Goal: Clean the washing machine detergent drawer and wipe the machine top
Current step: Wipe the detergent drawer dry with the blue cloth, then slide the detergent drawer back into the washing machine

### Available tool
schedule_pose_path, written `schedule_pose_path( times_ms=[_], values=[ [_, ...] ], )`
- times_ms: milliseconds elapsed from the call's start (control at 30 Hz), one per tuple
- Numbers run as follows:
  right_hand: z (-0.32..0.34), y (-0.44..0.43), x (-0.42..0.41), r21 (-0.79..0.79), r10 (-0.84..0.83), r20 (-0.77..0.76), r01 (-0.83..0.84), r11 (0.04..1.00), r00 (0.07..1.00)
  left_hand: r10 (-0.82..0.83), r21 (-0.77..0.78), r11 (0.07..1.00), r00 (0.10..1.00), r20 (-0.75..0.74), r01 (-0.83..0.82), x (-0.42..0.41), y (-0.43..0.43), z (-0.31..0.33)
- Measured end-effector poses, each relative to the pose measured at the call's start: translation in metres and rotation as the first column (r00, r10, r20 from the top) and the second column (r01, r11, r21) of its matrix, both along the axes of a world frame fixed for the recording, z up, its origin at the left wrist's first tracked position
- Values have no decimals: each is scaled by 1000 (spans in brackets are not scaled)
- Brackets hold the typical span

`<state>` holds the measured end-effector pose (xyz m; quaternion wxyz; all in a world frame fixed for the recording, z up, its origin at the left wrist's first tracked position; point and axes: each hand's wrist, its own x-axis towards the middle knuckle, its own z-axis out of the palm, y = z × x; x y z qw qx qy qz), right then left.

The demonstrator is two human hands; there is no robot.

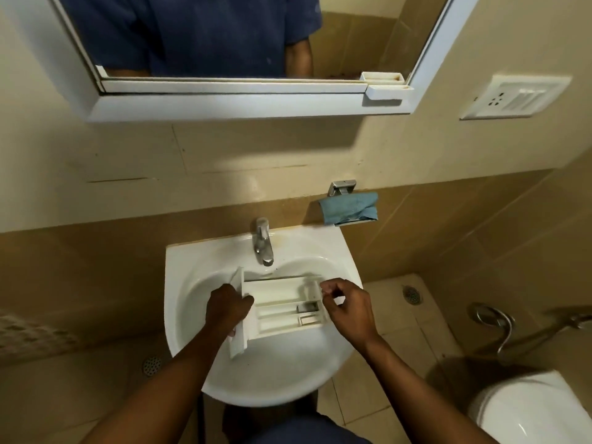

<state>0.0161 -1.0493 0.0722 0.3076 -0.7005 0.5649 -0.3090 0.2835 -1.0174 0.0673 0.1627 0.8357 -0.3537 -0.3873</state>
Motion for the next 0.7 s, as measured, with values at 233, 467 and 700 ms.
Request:
schedule_pose_path(
  times_ms=[233,467,700],
  values=[
    [24,11,8,-16,-88,39,89,996,995,31,-71,997,988,-152,-42,4,38,30],
    [68,30,55,-207,271,18,-261,943,963,206,-154,964,974,-91,-218,7,102,79],
    [95,109,123,-419,685,-111,-659,624,720,580,-269,784,815,-1,-559,-1,239,121]
  ],
)
